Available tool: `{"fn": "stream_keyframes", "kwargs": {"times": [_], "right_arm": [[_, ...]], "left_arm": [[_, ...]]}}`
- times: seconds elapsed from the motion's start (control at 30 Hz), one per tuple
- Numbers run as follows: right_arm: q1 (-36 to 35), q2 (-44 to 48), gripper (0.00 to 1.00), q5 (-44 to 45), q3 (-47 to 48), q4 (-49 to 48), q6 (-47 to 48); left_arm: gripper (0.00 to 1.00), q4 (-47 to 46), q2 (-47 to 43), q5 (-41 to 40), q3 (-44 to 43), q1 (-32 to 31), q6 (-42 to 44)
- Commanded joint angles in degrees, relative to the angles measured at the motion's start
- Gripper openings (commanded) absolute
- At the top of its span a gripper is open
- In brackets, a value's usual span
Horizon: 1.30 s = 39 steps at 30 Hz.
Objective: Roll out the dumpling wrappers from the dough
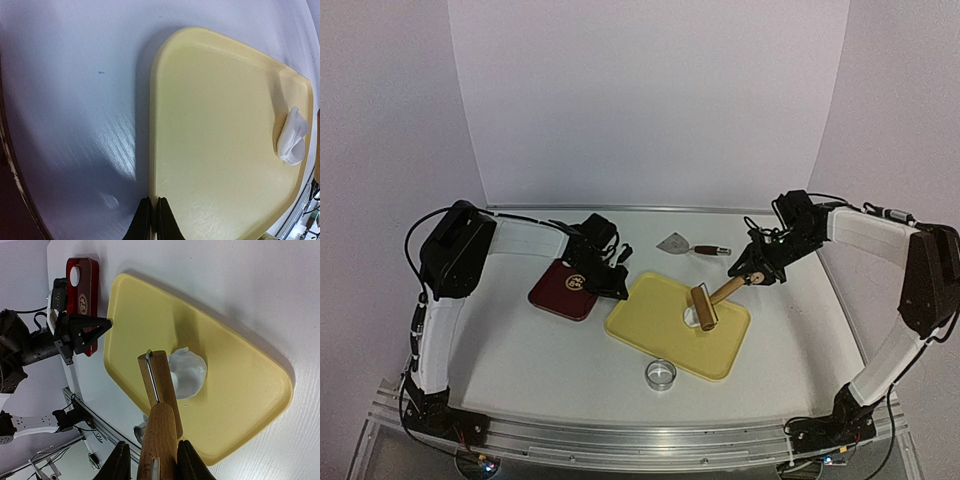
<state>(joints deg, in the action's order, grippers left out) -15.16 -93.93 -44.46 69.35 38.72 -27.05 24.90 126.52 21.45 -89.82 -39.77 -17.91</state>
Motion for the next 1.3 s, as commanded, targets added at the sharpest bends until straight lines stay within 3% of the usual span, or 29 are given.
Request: {"fn": "stream_keyframes", "kwargs": {"times": [0.0, 1.27], "right_arm": [[0.1, 1.1, 0.00, -0.6, -0.5, -6.2, 0.0], [-1.2, -9.8, 0.00, 10.0, -2.1, -5.1, 4.7]], "left_arm": [[0.00, -2.1, -2.1, 0.1, 1.2, -0.2, 0.2], [0.00, -2.4, 0.2, 0.7, -1.2, -0.3, -0.5]]}}
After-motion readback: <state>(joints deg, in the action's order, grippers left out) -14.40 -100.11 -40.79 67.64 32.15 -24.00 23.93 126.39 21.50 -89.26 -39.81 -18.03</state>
